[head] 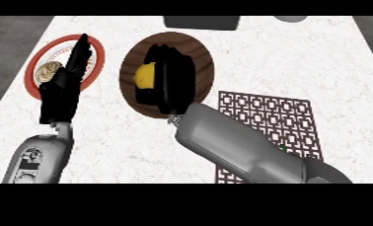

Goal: Pick the lemon from the placemat and place it in the bowl

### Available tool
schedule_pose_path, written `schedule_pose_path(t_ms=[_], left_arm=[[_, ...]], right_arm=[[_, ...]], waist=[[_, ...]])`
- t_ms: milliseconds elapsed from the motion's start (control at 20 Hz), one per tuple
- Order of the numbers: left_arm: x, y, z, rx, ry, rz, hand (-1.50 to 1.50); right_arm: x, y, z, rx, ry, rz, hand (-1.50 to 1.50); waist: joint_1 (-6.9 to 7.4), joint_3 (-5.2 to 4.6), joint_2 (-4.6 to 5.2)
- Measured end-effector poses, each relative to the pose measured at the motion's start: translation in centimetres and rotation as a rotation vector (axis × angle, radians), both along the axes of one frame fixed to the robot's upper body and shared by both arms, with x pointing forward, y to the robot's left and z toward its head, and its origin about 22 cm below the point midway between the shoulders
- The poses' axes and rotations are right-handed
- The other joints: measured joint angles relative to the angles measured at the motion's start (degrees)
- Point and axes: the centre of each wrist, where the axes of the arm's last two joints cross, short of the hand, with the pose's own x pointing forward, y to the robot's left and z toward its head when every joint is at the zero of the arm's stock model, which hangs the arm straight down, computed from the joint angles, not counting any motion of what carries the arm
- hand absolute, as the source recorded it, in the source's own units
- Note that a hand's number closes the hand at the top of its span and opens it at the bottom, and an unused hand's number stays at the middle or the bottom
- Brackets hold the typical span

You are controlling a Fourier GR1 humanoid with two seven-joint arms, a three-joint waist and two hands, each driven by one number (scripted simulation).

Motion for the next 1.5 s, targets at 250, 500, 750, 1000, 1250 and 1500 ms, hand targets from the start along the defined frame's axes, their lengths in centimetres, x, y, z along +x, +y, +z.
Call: schedule_pose_path(t_ms=[250, 500, 750, 1000, 1250, 1500], left_arm=[[-0.2, 0.4, 0.5, 0.005, -0.005, 0.000, 0.00], [0.1, 0.8, 0.5, 0.009, -0.013, -0.008, 0.00], [0.3, -0.1, 0.3, 0.009, -0.020, -0.013, 0.00], [0.5, -0.8, 0.8, 0.005, -0.032, -0.029, 0.00], [0.6, -0.2, 1.0, 0.007, -0.032, -0.024, 0.00], [0.1, 0.0, 0.6, 0.006, -0.026, -0.012, 0.00]], right_arm=[[3.4, -1.5, -2.0, -0.108, -0.017, -0.112, 1.50], [6.1, -3.4, -3.2, -0.155, -0.013, -0.195, 1.50], [7.0, -5.4, -4.6, -0.045, 0.074, -0.225, -1.50], [7.2, -6.3, -5.0, 0.066, 0.108, -0.181, -1.50], [7.4, -6.9, -4.8, 0.169, 0.065, -0.107, -1.50], [7.7, -8.0, -5.1, 0.266, 0.028, -0.076, -1.50]], waist=[[-0.09, 0.02, 0.18], [0.66, 0.03, 0.68], [0.77, 0.12, 1.20], [1.79, 0.22, 1.67], [1.69, 0.26, 1.69], [0.88, 0.22, 1.12]])
